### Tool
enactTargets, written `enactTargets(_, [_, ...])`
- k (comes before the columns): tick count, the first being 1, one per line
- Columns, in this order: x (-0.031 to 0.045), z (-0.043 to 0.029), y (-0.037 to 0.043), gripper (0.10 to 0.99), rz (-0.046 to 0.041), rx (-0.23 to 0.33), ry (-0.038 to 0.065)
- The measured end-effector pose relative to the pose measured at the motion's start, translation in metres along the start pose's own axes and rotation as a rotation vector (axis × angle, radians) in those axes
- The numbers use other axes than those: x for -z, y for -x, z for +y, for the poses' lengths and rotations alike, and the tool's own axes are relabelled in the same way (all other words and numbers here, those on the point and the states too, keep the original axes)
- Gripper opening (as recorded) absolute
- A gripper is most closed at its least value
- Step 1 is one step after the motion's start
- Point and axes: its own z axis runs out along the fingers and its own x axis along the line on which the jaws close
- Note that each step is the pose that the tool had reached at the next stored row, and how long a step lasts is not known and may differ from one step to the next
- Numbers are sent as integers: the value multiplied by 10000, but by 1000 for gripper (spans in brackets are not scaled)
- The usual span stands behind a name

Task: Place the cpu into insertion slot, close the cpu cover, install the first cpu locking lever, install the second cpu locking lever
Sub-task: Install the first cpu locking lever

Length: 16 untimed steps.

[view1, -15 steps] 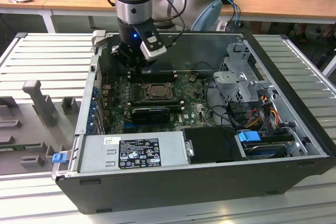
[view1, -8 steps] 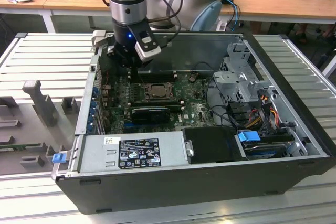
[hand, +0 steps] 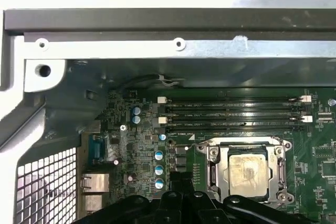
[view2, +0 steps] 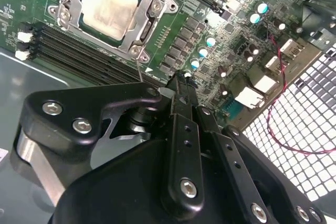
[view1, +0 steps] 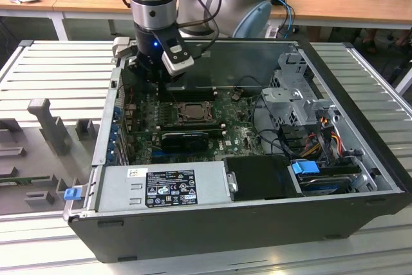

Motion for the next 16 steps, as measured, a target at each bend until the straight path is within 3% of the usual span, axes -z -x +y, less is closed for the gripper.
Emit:
enactTargets(9, [-8, 22, -50, 106, 2, 16, 19])
enactTargets(16, [-20, 170, -56, 106, 3, 19, 21])
